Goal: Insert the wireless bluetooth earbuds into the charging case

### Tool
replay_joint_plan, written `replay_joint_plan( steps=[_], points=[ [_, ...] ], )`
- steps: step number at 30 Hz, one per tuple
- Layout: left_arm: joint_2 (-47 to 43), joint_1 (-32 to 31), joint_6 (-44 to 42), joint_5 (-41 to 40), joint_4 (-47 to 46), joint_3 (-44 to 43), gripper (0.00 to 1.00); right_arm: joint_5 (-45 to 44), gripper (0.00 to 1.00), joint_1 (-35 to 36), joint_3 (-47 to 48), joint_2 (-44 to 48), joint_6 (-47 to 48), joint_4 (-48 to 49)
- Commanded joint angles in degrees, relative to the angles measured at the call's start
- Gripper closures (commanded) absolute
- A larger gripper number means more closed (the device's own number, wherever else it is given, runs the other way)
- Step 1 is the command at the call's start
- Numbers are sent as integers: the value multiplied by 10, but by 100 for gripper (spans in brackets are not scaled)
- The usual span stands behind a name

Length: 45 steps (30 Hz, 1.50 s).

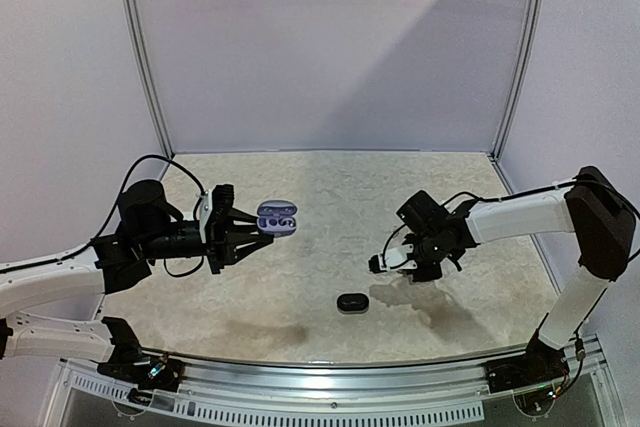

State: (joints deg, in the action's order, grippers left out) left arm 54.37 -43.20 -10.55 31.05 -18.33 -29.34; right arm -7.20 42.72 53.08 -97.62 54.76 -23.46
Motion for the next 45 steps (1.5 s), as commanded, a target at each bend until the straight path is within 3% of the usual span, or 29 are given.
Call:
replay_joint_plan(
  steps=[1, 17, 27, 34, 37, 41, 45],
  points=[
    [3, 7, -4, 2, 3, -1, 100, -4, 87, -2, 24, -9, 3, 19],
    [3, 10, -4, 3, 4, -1, 100, 19, 86, -2, 79, -63, 3, -1],
    [3, 12, -5, 3, 3, 0, 100, 21, 96, -3, 100, -62, -2, -32],
    [3, 12, -9, 11, 5, 2, 100, 32, 100, -3, 152, -28, -64, -105],
    [6, 12, -14, 19, 5, 1, 100, 63, 100, -3, 194, 20, -115, -144],
    [15, 10, -22, 29, -1, -2, 100, 181, 100, -3, 283, 93, -195, -185],
    [27, 2, -29, 36, -9, -7, 100, 258, 100, 26, 331, 148, -264, -172]
  ],
)
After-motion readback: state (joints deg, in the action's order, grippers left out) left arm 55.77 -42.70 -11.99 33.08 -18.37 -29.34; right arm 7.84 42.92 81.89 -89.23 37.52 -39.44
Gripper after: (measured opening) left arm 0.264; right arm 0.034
